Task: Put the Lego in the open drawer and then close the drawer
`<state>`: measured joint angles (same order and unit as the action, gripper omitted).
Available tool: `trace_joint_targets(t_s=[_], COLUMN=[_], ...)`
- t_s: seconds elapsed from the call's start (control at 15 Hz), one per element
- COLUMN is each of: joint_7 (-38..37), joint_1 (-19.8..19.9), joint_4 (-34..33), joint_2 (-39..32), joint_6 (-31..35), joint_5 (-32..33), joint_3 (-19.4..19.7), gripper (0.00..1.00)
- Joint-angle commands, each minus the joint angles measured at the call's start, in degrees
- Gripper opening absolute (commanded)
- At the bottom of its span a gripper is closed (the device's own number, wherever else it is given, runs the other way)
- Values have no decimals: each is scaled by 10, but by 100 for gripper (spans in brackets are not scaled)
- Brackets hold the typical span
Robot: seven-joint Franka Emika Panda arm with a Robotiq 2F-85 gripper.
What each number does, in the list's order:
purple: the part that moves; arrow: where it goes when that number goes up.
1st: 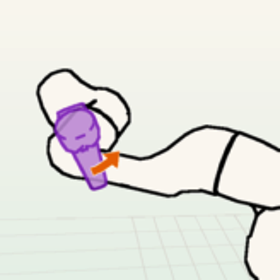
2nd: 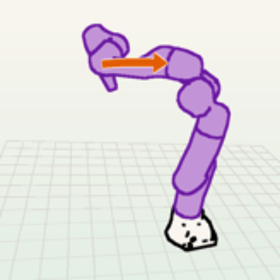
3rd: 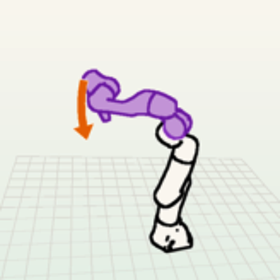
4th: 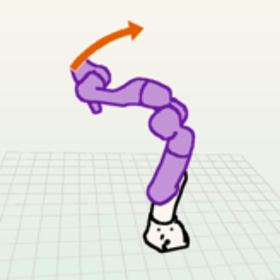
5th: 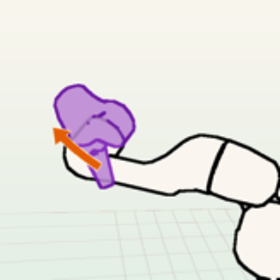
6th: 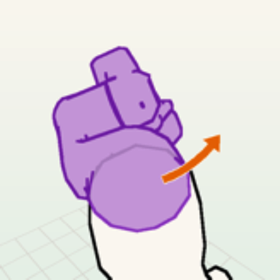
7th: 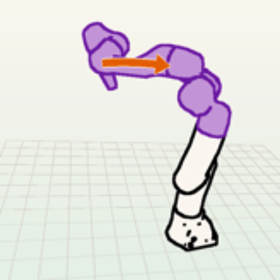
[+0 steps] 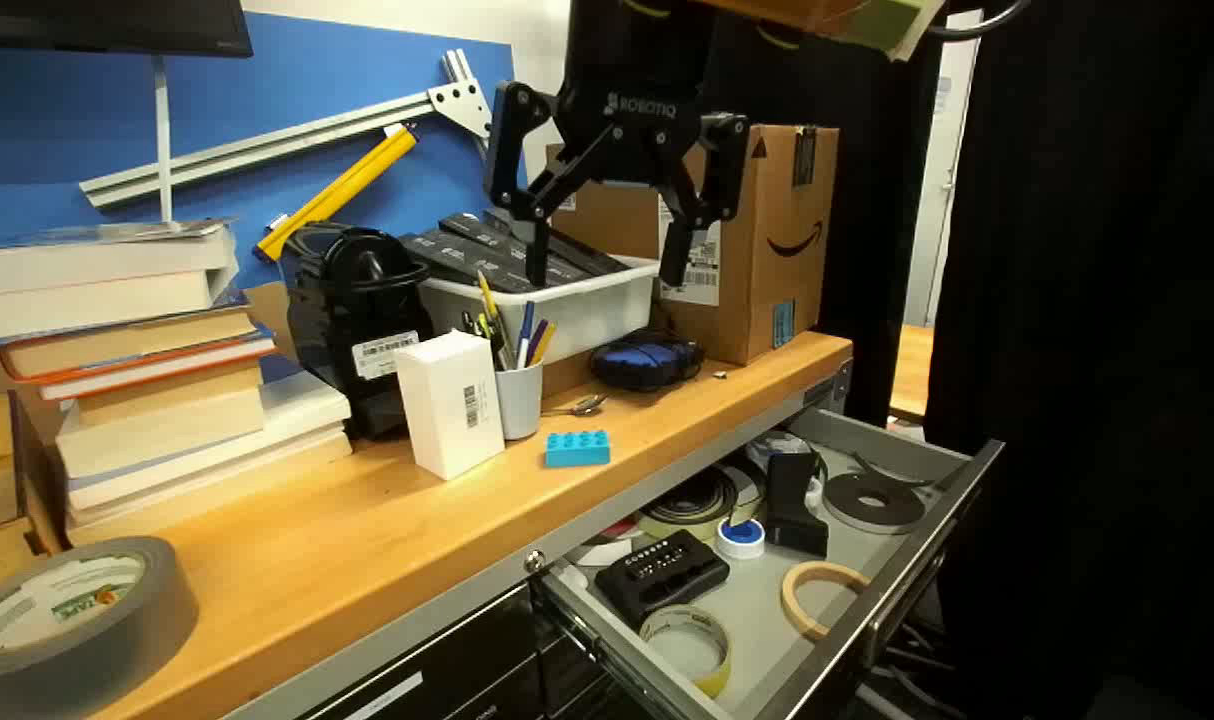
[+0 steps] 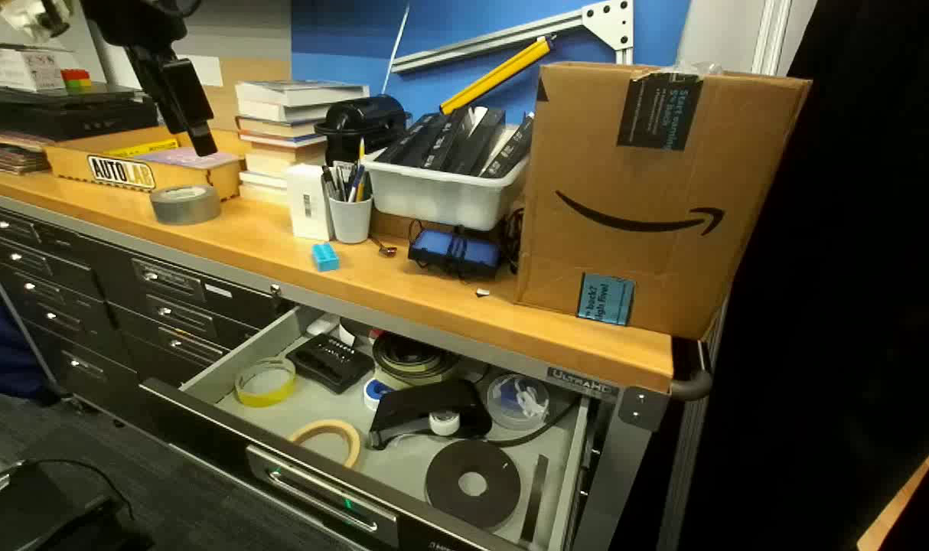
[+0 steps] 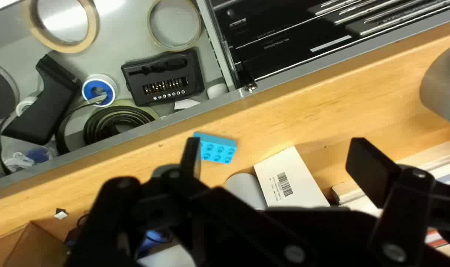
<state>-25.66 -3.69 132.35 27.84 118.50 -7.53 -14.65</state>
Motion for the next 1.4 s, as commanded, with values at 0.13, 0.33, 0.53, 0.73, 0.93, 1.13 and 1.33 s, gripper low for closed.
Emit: trace_joint_targets(t_s=[0.13,0.33,0.53,0.73,0.93,1.13,1.33], joint_7=[-6,1,13,29,21,32,55], joint_1=[0,15,13,3,-6,-14,-13], joint_4=[-20,-72,-135,-202,-251,-274,-278], joint_2=[-20,-107,-196,-282,-352,-393,-416], joint_6=[2,-10,-26,-54,-87,-91,-79], joint_5=[5,30,40,40,61,67,50], joint_3=[4,8,20,35,47,64,77], gripper=[100,100,100,100,100,100,100])
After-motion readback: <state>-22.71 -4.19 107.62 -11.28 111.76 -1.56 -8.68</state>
